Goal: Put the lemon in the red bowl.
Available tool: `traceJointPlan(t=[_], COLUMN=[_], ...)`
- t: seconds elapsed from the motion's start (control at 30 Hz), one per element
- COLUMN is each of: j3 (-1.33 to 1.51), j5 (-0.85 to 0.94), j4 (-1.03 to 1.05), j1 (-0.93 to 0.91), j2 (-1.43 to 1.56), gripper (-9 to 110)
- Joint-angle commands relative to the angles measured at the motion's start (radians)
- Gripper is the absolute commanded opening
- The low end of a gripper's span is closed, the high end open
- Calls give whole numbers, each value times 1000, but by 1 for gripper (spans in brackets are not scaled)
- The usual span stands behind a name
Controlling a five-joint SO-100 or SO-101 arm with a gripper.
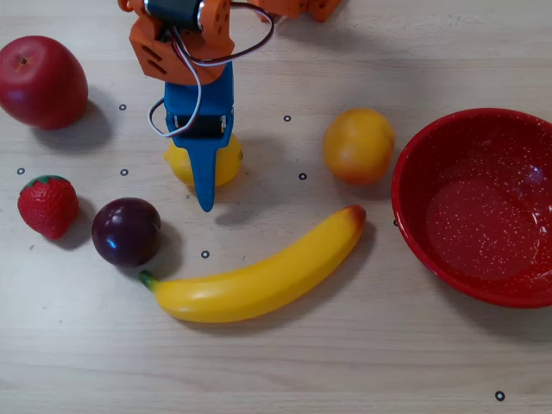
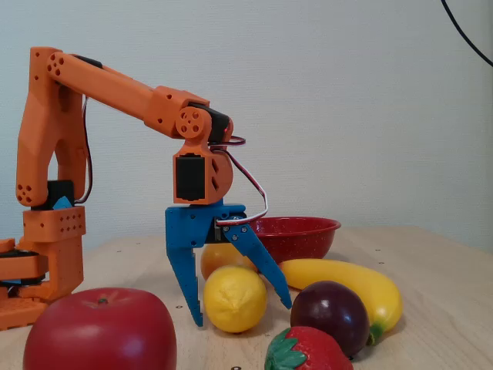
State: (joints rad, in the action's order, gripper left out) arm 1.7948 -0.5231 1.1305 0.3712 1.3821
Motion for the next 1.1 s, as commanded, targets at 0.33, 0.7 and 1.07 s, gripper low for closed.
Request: traceJointPlan(t=[0.33, 0.7, 1.07], j3=[-41, -38, -291], j5=[0, -41, 97], j4=[37, 52, 330], j1=[35, 31, 0], j2=[91, 106, 195], gripper=[25, 1, 0])
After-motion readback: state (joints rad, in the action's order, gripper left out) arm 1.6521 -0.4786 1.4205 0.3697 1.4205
